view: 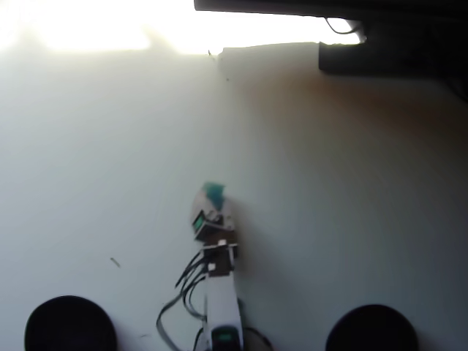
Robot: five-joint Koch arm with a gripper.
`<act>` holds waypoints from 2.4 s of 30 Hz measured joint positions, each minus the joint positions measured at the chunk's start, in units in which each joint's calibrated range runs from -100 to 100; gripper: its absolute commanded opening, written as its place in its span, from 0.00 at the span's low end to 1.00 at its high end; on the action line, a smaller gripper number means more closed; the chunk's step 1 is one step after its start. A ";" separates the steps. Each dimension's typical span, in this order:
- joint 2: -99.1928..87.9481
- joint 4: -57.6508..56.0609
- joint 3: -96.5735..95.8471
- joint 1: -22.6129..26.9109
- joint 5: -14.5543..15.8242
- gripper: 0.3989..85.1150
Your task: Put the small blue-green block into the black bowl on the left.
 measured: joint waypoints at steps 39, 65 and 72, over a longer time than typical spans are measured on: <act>36.24 -74.45 85.50 45.42 35.60 0.03; 51.26 -81.37 90.40 48.50 34.87 0.45; 42.05 -82.27 88.18 40.83 34.68 0.45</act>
